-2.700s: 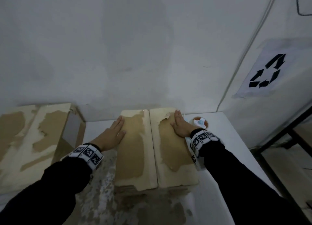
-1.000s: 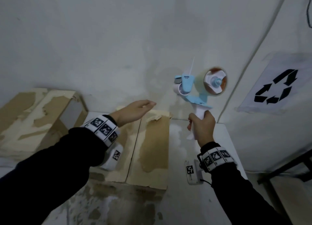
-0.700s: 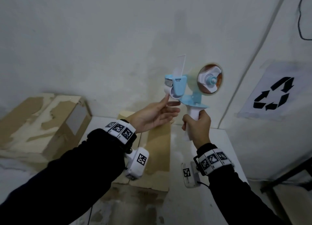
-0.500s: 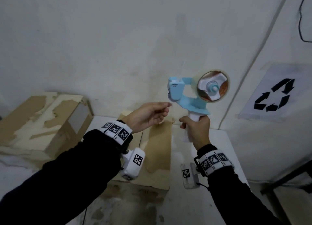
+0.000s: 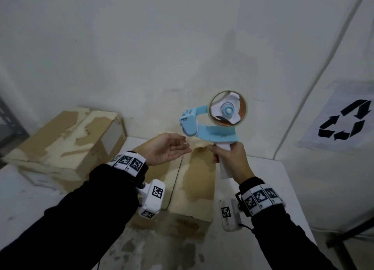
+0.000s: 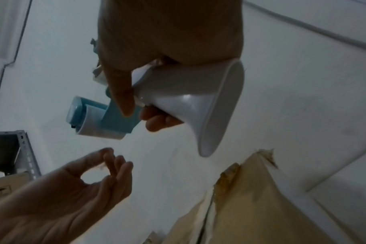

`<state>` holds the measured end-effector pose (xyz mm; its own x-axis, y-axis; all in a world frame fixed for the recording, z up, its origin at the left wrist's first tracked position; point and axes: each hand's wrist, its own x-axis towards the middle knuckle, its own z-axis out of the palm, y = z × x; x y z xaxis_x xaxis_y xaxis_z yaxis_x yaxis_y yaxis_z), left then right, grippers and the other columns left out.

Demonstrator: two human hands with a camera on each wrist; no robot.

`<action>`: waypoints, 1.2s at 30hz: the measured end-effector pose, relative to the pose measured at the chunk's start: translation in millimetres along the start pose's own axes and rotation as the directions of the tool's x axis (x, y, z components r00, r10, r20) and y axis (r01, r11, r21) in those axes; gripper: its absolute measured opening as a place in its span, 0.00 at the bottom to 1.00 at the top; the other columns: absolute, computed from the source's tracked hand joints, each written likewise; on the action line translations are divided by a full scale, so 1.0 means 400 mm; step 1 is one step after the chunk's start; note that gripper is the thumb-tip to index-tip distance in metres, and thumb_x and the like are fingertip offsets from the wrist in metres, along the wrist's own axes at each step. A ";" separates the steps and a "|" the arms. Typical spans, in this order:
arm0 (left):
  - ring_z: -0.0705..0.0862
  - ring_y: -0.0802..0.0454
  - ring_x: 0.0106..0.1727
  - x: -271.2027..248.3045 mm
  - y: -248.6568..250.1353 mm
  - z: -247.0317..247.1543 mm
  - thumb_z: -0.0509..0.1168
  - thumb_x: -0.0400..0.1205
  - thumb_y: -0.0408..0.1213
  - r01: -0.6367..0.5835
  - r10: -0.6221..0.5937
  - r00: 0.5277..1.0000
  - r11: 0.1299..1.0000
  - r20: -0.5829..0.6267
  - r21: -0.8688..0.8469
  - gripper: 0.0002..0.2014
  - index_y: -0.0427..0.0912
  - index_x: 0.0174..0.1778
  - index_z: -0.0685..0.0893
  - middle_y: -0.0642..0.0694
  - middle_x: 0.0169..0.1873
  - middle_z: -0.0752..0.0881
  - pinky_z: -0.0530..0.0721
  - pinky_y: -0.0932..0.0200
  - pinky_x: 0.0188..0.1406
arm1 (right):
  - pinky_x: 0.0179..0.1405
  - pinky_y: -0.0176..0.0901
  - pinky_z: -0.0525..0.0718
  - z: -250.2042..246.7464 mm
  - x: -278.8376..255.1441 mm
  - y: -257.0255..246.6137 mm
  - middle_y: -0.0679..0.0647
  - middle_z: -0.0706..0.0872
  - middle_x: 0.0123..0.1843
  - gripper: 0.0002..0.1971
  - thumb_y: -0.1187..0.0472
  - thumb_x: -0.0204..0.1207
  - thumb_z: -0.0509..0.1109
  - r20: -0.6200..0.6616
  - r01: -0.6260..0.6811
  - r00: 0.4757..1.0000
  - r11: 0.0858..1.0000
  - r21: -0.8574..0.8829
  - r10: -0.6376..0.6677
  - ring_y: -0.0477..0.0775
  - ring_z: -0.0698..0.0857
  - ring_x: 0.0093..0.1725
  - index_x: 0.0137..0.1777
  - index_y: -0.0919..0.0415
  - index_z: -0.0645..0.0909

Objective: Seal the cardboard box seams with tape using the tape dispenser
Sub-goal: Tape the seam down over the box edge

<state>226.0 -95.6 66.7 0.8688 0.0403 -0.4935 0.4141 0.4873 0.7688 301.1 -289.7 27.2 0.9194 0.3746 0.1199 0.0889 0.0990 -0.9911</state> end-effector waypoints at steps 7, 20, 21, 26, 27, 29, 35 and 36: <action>0.91 0.48 0.45 -0.079 -0.021 -0.097 0.58 0.81 0.36 0.028 -0.028 1.000 0.999 0.004 -0.017 0.13 0.39 0.31 0.78 0.43 0.37 0.89 0.87 0.64 0.39 | 0.31 0.45 0.84 0.074 -0.061 -0.006 0.65 0.88 0.39 0.13 0.73 0.65 0.79 0.181 -0.098 0.979 0.995 0.032 0.091 0.59 0.86 0.34 0.49 0.70 0.84; 0.89 0.59 0.28 -0.221 -0.082 -0.259 0.63 0.82 0.34 0.047 -0.017 0.964 0.993 -0.265 0.107 0.07 0.39 0.38 0.80 0.53 0.19 0.85 0.81 0.73 0.22 | 0.23 0.41 0.72 0.245 -0.202 -0.005 0.51 0.75 0.27 0.05 0.70 0.76 0.71 0.304 -0.192 0.933 0.981 -0.038 0.195 0.50 0.71 0.24 0.49 0.62 0.81; 0.89 0.60 0.26 -0.230 -0.089 -0.268 0.64 0.82 0.33 0.033 0.010 0.955 0.990 -0.295 0.140 0.07 0.39 0.38 0.80 0.53 0.19 0.85 0.80 0.73 0.21 | 0.23 0.42 0.72 0.254 -0.213 -0.004 0.52 0.75 0.28 0.05 0.69 0.76 0.72 0.303 -0.187 0.933 0.980 -0.061 0.197 0.50 0.71 0.25 0.50 0.63 0.81; 0.84 0.55 0.17 -0.255 -0.134 -0.300 0.65 0.76 0.20 -0.047 0.176 0.888 0.953 -0.425 0.298 0.10 0.30 0.28 0.81 0.43 0.12 0.81 0.77 0.70 0.13 | 0.21 0.41 0.66 0.288 -0.266 0.017 0.60 0.71 0.32 0.05 0.68 0.72 0.75 0.281 -0.181 0.935 0.972 -0.152 0.218 0.52 0.68 0.24 0.45 0.62 0.83; 0.83 0.53 0.16 -0.255 -0.145 -0.308 0.65 0.75 0.19 -0.061 0.217 0.872 0.938 -0.439 0.342 0.10 0.29 0.27 0.81 0.42 0.12 0.81 0.79 0.69 0.14 | 0.21 0.40 0.65 0.291 -0.277 0.022 0.60 0.71 0.31 0.05 0.69 0.71 0.76 0.269 -0.189 0.935 0.967 -0.169 0.230 0.52 0.67 0.24 0.45 0.62 0.83; 0.81 0.50 0.19 -0.256 -0.166 -0.324 0.67 0.73 0.20 -0.088 0.308 0.839 0.891 -0.449 0.446 0.07 0.27 0.29 0.84 0.41 0.14 0.81 0.82 0.67 0.18 | 0.20 0.39 0.64 0.292 -0.296 0.031 0.59 0.69 0.28 0.07 0.72 0.69 0.76 0.229 -0.212 0.939 0.956 -0.201 0.257 0.52 0.65 0.23 0.40 0.61 0.82; 0.82 0.46 0.27 -0.256 -0.205 -0.345 0.70 0.74 0.25 -0.155 0.450 0.783 0.810 -0.430 0.566 0.08 0.31 0.28 0.88 0.45 0.16 0.82 0.89 0.49 0.45 | 0.20 0.40 0.63 0.275 -0.322 0.021 0.59 0.67 0.28 0.09 0.76 0.68 0.75 0.168 -0.240 0.943 0.939 -0.248 0.286 0.51 0.64 0.21 0.38 0.64 0.79; 0.82 0.47 0.27 -0.255 -0.201 -0.344 0.72 0.73 0.26 -0.167 0.455 0.782 0.812 -0.426 0.560 0.10 0.33 0.25 0.87 0.45 0.16 0.83 0.89 0.50 0.46 | 0.19 0.39 0.62 0.271 -0.324 0.012 0.58 0.67 0.27 0.09 0.76 0.68 0.75 0.159 -0.238 0.946 0.936 -0.258 0.284 0.52 0.64 0.21 0.38 0.65 0.78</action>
<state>66.9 -18.7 -0.6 0.7522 0.6246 -0.2098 0.3432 -0.0996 0.9340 141.0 -237.9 13.0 0.8338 0.5287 -0.1591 -0.0369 -0.2342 -0.9715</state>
